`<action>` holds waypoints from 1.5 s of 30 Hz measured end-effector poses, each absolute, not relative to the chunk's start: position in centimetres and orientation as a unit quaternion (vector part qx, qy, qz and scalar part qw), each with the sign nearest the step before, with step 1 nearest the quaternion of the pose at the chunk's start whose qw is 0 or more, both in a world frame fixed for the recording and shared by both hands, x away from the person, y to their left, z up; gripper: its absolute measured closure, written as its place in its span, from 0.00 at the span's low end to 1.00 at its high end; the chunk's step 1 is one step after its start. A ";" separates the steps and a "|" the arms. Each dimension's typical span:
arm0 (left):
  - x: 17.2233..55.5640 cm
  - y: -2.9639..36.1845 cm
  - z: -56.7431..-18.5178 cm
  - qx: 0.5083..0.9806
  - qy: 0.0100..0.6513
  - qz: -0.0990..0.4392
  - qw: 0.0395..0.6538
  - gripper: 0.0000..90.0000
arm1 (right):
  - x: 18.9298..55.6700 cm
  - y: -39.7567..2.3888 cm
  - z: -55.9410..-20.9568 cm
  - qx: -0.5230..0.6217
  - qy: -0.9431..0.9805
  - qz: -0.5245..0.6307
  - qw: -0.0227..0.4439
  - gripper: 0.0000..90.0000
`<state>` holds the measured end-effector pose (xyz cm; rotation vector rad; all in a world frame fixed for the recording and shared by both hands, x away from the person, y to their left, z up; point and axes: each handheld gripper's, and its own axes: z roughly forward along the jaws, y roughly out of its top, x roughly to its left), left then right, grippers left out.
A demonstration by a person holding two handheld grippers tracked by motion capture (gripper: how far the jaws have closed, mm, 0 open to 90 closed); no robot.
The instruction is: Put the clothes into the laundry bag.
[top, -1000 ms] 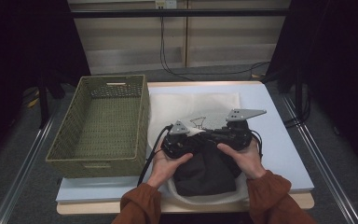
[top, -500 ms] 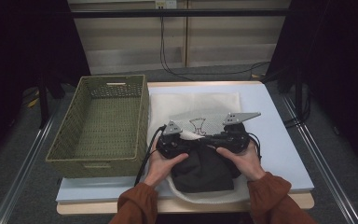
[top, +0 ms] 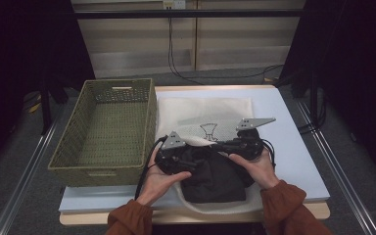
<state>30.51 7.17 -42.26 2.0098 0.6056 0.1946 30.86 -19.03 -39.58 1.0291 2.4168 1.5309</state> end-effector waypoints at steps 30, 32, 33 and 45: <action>28.1 1.5 -47.0 0.901 0.137 0.099 0.399 0.16 | 31.0 -18.8 -40.0 0.340 0.795 0.500 0.048 0.98; 28.4 2.0 -46.7 0.898 0.144 0.118 0.397 0.35 | 31.0 -18.8 -40.0 0.340 0.796 0.499 0.046 0.98; 28.8 2.4 -46.7 0.896 0.147 0.110 0.403 0.46 | 31.0 -18.8 -40.0 0.339 0.795 0.500 0.047 0.98; 30.6 2.8 -44.7 0.891 0.200 0.098 0.395 0.83 | 30.7 -18.7 -39.5 0.336 0.793 0.505 0.049 0.98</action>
